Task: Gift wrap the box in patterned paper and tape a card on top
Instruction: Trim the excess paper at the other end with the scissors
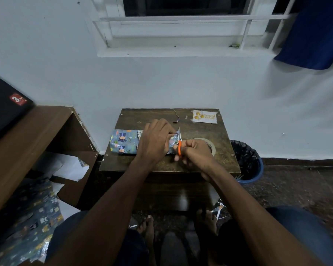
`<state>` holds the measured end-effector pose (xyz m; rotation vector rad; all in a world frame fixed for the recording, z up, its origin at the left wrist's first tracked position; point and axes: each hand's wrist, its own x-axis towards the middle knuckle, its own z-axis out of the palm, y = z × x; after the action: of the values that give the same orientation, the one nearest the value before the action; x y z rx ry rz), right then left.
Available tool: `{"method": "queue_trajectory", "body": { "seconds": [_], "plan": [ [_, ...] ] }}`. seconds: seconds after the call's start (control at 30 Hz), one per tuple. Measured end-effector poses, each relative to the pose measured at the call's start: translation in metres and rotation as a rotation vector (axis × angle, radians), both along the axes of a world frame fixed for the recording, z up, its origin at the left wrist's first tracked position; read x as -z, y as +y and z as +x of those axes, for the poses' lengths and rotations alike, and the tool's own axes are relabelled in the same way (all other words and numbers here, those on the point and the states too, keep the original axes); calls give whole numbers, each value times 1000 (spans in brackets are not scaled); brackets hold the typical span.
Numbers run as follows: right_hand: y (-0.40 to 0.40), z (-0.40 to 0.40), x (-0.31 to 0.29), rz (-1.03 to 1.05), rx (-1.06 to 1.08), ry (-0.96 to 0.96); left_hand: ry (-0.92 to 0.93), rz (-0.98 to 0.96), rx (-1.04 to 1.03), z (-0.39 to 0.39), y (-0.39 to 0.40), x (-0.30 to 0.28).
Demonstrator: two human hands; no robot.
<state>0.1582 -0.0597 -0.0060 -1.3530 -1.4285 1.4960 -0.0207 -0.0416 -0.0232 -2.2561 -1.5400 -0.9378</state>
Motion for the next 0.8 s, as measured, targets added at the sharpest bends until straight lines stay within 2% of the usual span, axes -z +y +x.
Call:
{"method": "queue_trajectory", "body": {
  "seconds": [0.2,0.4,0.5,0.6,0.7,0.8],
  "plan": [
    [9,6,-1,-218,13,259,-40,-202,-157,-3,8,-8],
    [22,22,-14,-322,18,372,-194,-350,-225,-12,20,-8],
    [36,33,-17,-284,-7,308,-199,-379,-217,-13,25,-7],
    [47,42,-23,-136,57,174,-168,-353,-162,-6,27,-11],
    [55,47,-28,-18,143,39,-73,-386,-31,9,27,-23],
    [60,46,-26,9,148,-87,81,-518,124,21,26,-31]
  ]
}}
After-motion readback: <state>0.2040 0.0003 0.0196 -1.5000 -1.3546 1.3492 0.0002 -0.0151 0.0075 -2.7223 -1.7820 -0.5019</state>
